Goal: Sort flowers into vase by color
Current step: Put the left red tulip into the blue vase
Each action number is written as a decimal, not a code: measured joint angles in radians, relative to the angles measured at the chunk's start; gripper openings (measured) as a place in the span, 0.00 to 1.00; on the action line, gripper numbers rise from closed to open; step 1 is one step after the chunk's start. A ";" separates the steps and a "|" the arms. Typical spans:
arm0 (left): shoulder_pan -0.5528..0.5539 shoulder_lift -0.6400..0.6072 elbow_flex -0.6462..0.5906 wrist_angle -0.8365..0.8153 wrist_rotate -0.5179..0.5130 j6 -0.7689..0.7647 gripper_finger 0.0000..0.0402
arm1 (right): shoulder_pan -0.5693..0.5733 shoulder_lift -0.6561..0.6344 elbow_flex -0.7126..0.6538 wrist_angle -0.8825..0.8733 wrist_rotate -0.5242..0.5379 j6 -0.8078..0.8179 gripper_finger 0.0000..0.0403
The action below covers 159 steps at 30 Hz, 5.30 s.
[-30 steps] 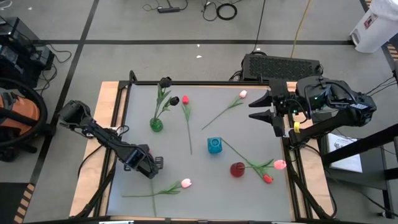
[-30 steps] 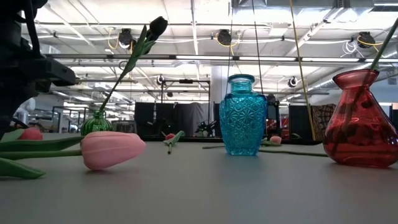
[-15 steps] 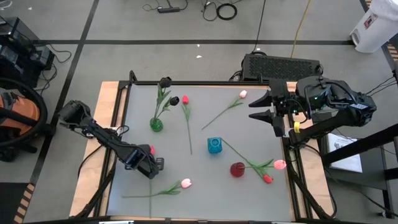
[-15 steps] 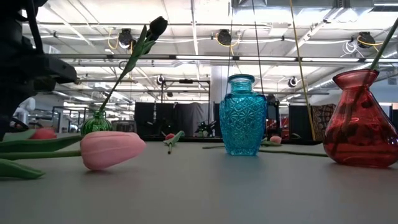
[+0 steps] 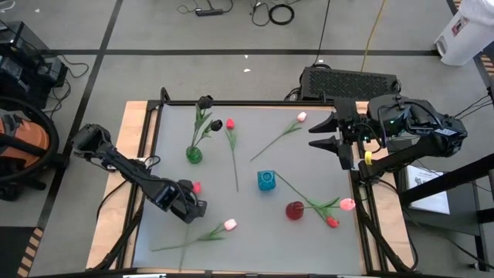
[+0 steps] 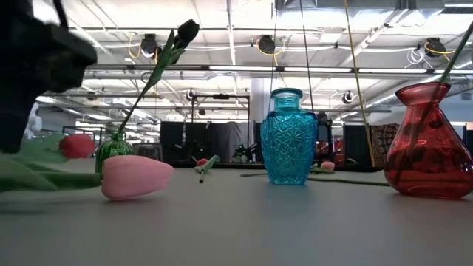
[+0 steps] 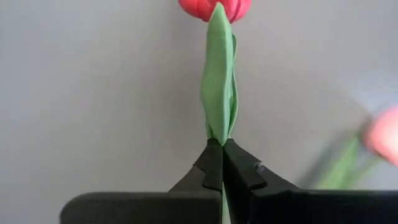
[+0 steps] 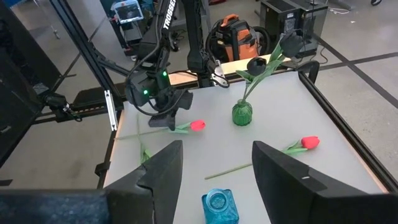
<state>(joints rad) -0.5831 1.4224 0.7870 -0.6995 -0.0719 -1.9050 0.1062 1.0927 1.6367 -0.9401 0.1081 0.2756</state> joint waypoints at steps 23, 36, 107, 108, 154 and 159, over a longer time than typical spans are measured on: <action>0.002 0.000 0.288 -0.285 -0.473 0.648 0.00 | 0.000 0.000 0.000 0.001 0.002 0.141 0.46; 0.136 -0.002 0.537 -0.283 -0.671 1.063 0.00 | 0.000 0.045 0.000 0.002 0.000 0.185 0.46; 0.445 0.097 0.842 0.586 -0.163 1.763 0.00 | -0.015 0.229 0.000 0.570 -0.005 -0.053 0.10; 0.445 0.097 0.842 0.586 -0.163 1.763 0.00 | -0.014 0.229 0.000 0.570 -0.005 -0.053 0.07; 0.445 -0.119 0.842 0.184 -0.282 1.806 0.23 | -0.016 0.013 0.000 0.270 0.109 -0.179 0.00; 0.445 -0.118 0.842 0.181 -0.282 1.794 0.23 | -0.015 -0.093 0.000 0.201 0.136 -0.175 0.00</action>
<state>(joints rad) -0.1379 1.3045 1.6287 -0.5182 -0.3534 -0.1108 0.0910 0.9995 1.6363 -0.7396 0.2445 0.1009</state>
